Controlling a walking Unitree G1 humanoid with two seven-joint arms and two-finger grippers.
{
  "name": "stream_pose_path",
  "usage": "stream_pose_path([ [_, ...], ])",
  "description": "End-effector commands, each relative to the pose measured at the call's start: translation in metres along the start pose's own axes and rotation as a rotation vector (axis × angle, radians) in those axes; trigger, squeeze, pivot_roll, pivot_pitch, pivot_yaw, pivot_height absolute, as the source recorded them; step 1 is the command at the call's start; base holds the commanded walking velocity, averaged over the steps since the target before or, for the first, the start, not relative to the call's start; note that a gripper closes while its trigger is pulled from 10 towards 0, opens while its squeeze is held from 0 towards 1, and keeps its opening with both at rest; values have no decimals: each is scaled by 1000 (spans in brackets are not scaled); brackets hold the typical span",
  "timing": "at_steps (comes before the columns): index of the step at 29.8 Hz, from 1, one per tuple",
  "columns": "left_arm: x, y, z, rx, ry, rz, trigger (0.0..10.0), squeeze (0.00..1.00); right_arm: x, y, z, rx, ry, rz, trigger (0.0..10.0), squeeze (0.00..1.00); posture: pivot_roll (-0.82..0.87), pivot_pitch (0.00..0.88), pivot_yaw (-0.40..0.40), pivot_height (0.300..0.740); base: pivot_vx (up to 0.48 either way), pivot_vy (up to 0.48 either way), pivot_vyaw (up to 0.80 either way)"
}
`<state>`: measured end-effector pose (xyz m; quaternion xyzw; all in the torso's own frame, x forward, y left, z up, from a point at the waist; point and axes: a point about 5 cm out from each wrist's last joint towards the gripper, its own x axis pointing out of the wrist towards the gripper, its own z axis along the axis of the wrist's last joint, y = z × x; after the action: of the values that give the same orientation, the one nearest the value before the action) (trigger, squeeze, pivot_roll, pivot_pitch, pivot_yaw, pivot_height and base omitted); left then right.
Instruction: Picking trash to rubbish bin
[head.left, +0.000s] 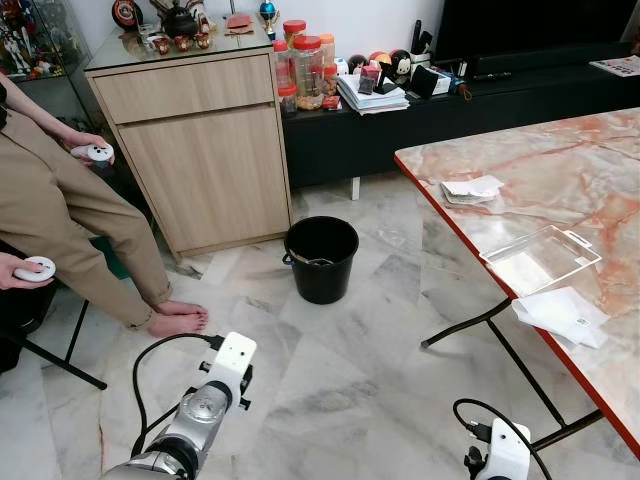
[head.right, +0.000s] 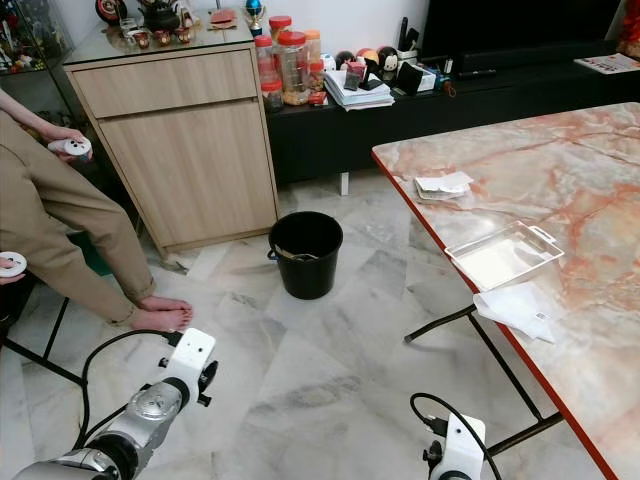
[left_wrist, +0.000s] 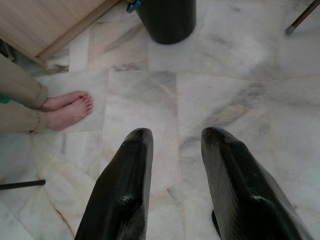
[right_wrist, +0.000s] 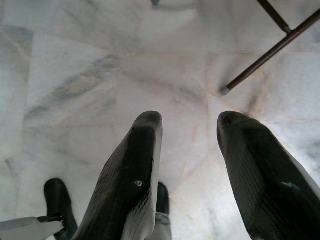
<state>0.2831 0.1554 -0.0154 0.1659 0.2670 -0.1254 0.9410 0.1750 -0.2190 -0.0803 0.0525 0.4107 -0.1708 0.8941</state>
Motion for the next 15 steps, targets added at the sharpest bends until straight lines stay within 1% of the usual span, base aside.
stream_pose_path([
  [1, -3, 6, -9, 12, 31, 10, 10000, 0, 0, 6, 0, 4, 0, 12, 10000, 0, 147, 0, 42, 740, 0, 0, 0],
  [4, -6, 12, -16, -8, 60, 39, 10000, 0, -1, 10, -2, 3, 7, 27, 10000, 0, 153, 0, 43, 740, 0, 0, 0],
  [5, -8, 16, -22, -35, 79, 70, 10000, 0, -1, 13, -3, -4, 12, 38, 10000, 0, 158, 0, 43, 740, 0, 0, 0],
  [6, -12, 24, -32, -90, 114, 126, 10000, 0, -2, 18, -6, -13, 22, 55, 10000, 0, 159, 0, 44, 740, 0, 0, 0],
  [8, -16, 30, -39, -157, 133, 176, 10000, 0, -2, 22, -7, -13, 26, 65, 10000, 0, 159, 0, 44, 740, 0, 0, 0],
  [9, -16, 31, -39, -163, 134, 179, 10000, 0, -3, 22, -7, -13, 27, 65, 10000, 0, 159, 0, 44, 740, 0, 0, 0],
  [10, -19, 34, -44, -191, 145, 203, 10000, 0, -3, 24, -8, -14, 29, 71, 10000, 0, 156, 0, 45, 740, 0, 0, 0],
  [11, -19, 34, -44, -191, 145, 203, 10000, 0, -3, 24, -8, -14, 29, 71, 10000, 0, 156, 0, 45, 740, 0, 0, 0],
  [12, -22, 39, -50, -215, 160, 235, 10000, 0, -3, 26, -8, -20, 32, 81, 10000, 0, 156, 0, 46, 740, 0, 0, 0],
  [15, -24, 41, -53, -209, 166, 242, 10000, 0, -3, 28, -8, -30, 34, 90, 10000, 0, 156, 0, 46, 740, 0, 0, 0],
])
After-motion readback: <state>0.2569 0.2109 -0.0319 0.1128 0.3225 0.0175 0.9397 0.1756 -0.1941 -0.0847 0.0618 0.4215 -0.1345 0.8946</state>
